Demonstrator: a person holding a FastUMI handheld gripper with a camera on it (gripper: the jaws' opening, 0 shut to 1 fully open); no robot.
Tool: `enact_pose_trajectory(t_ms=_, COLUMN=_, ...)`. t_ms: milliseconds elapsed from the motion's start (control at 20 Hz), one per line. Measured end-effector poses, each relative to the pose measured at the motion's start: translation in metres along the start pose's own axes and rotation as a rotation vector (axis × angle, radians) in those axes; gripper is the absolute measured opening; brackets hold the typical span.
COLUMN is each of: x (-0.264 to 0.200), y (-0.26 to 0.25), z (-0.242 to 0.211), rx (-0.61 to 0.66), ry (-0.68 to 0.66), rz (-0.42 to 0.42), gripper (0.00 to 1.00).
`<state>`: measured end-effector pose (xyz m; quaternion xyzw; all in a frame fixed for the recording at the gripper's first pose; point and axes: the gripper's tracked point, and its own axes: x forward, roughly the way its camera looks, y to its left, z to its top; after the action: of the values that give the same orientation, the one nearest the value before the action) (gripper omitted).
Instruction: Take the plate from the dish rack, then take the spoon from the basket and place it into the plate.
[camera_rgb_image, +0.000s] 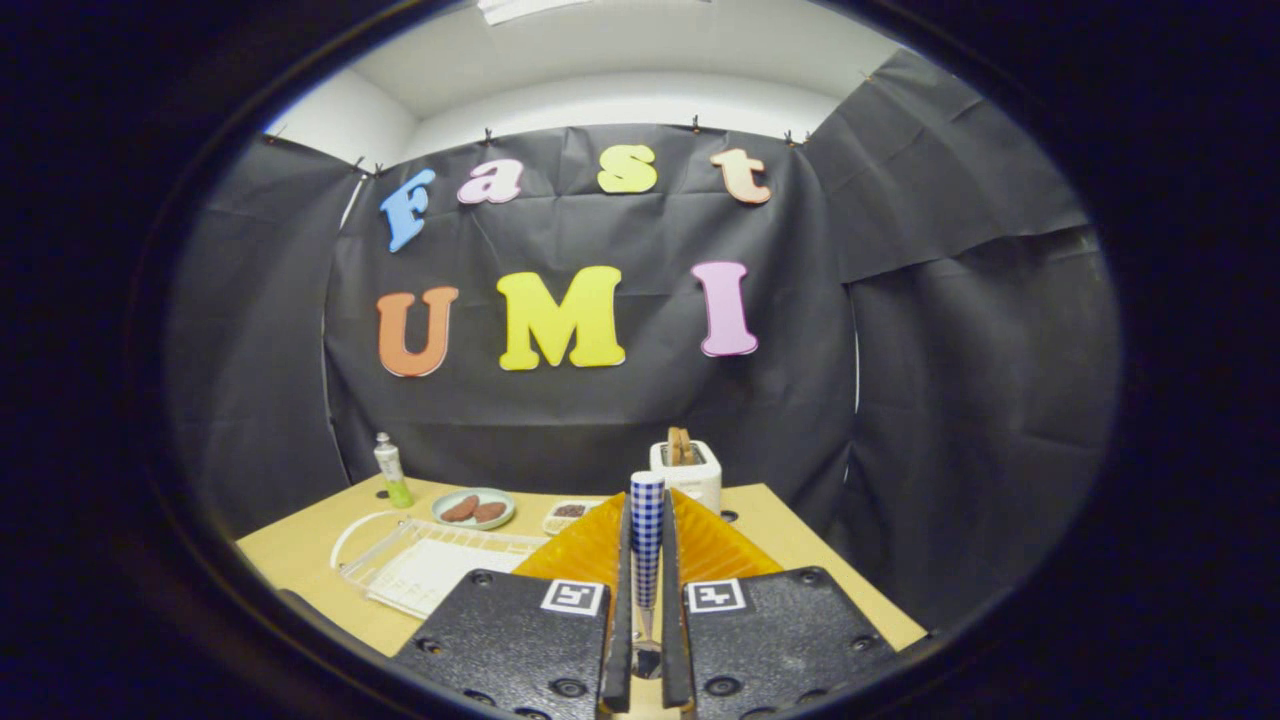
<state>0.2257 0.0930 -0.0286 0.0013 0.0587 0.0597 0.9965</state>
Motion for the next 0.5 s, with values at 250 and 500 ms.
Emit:
enact_pose_trajectory(t_ms=250, x=-0.029, y=0.074, z=-0.058, rx=0.015, ry=0.031, rz=0.104, gripper=0.17)
enact_pose_trajectory(t_ms=500, x=-0.033, y=0.123, z=-0.102, rx=-0.022, ry=0.066, rz=0.164, gripper=0.17)
